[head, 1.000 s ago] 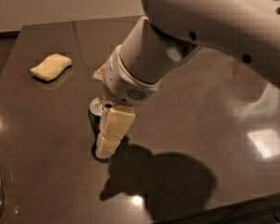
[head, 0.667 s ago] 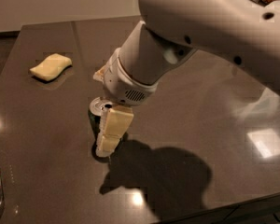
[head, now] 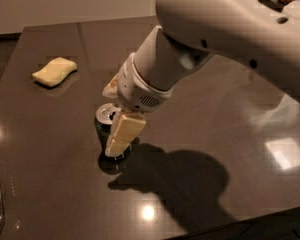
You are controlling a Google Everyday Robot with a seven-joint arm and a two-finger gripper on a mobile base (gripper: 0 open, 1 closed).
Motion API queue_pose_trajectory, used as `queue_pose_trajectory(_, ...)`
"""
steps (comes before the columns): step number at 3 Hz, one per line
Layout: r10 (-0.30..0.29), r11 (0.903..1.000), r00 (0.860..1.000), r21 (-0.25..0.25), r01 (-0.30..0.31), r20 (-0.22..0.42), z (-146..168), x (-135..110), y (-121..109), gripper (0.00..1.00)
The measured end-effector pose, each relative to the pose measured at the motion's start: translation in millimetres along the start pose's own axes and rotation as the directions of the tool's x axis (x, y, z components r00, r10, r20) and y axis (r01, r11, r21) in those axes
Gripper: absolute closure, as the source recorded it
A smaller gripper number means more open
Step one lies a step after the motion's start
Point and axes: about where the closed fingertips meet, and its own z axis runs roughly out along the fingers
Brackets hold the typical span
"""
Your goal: Move green can near water bottle
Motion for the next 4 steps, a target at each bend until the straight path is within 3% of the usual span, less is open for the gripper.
queue_pose_trajectory(1,-0.005,1.0,1.0,-0.002,0.005,0.01,-7,-1,3,0.45)
queue_pose_trajectory(2,-0.03,0.9995,0.999,-0.007,0.03,0.028,-15,-17,9,0.69)
queue_pose_trajectory(3,-0.106,0.9939,0.992,-0.024,0.108,0.073,-20,-65,18,0.99)
queue_pose_trajectory(4,-0.195,0.9785,0.976,-0.047,0.201,0.1,-10,-111,30,1.0)
